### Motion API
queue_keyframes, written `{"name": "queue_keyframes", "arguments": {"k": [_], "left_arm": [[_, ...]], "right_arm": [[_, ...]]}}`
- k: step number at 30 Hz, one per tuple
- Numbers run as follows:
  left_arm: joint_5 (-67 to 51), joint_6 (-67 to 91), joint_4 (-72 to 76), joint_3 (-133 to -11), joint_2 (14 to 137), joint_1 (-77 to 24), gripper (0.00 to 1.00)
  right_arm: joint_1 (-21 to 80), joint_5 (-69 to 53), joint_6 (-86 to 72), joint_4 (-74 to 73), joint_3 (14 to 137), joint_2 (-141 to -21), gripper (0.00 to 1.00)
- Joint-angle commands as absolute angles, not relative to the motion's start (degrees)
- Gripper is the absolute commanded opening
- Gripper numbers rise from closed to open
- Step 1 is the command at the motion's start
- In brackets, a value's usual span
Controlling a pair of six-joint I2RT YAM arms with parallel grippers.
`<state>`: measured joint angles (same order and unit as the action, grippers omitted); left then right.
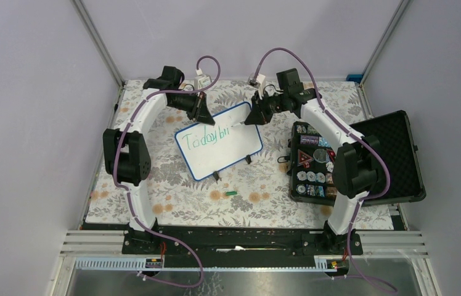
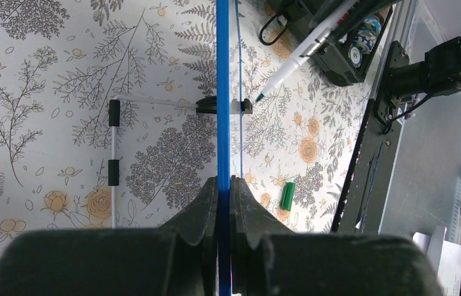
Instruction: Write a sentence on the whiteboard
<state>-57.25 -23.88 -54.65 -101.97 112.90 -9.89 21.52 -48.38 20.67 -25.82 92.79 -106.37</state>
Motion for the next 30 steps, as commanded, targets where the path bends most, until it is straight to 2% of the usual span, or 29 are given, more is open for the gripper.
{"name": "queue_keyframes", "arguments": {"k": [1, 10, 30], "left_arm": [[-54.1, -25.5, -58.0, -100.8, 113.1, -10.9, 0.00], [-48.3, -23.3, -56.4, -101.8, 115.0, -11.9, 0.00], [-47.5, -23.7, -55.9, -102.3, 116.2, -13.0, 0.00]], "right_arm": [[21.1, -51.4, 21.9, -26.6, 91.3, -102.5, 0.00], [21.3, -47.8, 18.3, -20.4, 87.4, -101.5, 0.00], [22.3, -45.7, 16.8, -18.6, 90.4, -103.4, 0.00]]}}
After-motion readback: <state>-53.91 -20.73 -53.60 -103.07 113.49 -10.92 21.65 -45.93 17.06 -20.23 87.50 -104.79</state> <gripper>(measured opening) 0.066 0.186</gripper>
